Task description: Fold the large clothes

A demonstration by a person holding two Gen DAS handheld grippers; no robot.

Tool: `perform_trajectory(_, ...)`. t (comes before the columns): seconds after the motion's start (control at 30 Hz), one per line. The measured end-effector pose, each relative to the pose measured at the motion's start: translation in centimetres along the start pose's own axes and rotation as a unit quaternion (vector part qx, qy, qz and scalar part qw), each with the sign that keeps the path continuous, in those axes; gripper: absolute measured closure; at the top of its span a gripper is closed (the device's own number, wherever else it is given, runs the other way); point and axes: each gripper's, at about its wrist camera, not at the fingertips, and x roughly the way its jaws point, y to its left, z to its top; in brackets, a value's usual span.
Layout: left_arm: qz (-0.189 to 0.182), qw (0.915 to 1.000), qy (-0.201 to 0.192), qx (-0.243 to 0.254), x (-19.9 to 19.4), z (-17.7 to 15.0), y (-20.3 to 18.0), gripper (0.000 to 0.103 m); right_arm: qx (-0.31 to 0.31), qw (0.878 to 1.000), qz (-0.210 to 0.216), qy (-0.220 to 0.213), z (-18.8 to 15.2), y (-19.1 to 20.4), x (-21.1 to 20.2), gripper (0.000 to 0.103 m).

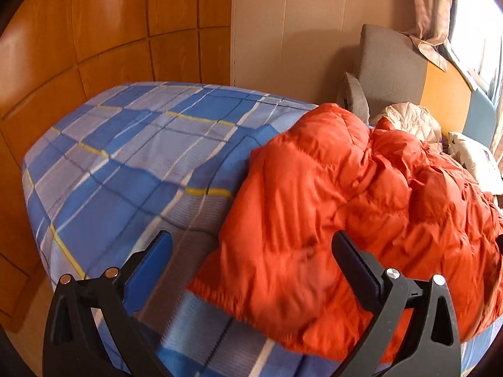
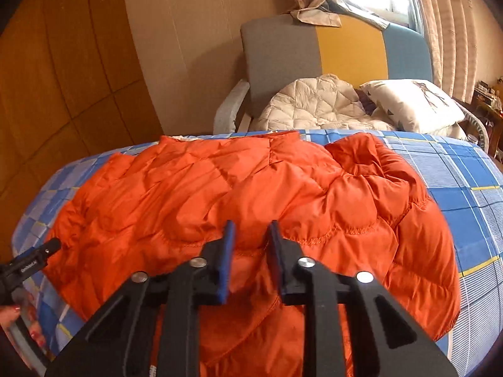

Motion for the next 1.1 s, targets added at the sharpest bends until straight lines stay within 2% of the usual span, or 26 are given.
perform_trajectory(0.1,-0.002,0.9999,0.008,-0.007,-0.3,-1.1,0.1,0.003,0.001,1.0,0.007,0.0,-0.3,0.1,-0.1,0.082)
perform_trajectory(0.3,-0.023,0.9987,0.036,-0.029,0.2,-2.8,0.0,0.003,0.006,0.999,0.007,0.054,-0.9,0.2,3.4,0.082)
perform_trajectory(0.5,-0.034,0.9975,0.055,-0.028,1.5,-3.2,-0.7,0.004,-0.054,0.995,-0.038,0.068,-2.5,1.9,5.9,0.083)
perform_trajectory(0.6,-0.06,0.9955,0.058,-0.044,1.8,-3.1,-1.0,0.005,-0.05,0.995,-0.045,0.068,-3.2,2.0,6.3,0.083)
perform_trajectory(0.67,-0.063,0.9952,0.059,-0.047,2.1,-3.1,-1.3,0.006,-0.05,0.995,-0.051,0.066,-3.4,2.2,6.3,0.083)
perform_trajectory(0.8,-0.077,0.9932,0.059,-0.064,2.6,-2.8,-1.4,0.016,-0.041,0.996,-0.046,0.064,-3.6,2.1,6.2,0.083)
perform_trajectory(1.1,-0.102,0.9865,0.06,-0.113,4.3,-1.9,-0.7,0.028,-0.034,0.997,-0.039,0.064,-3.5,1.7,6.2,0.082)
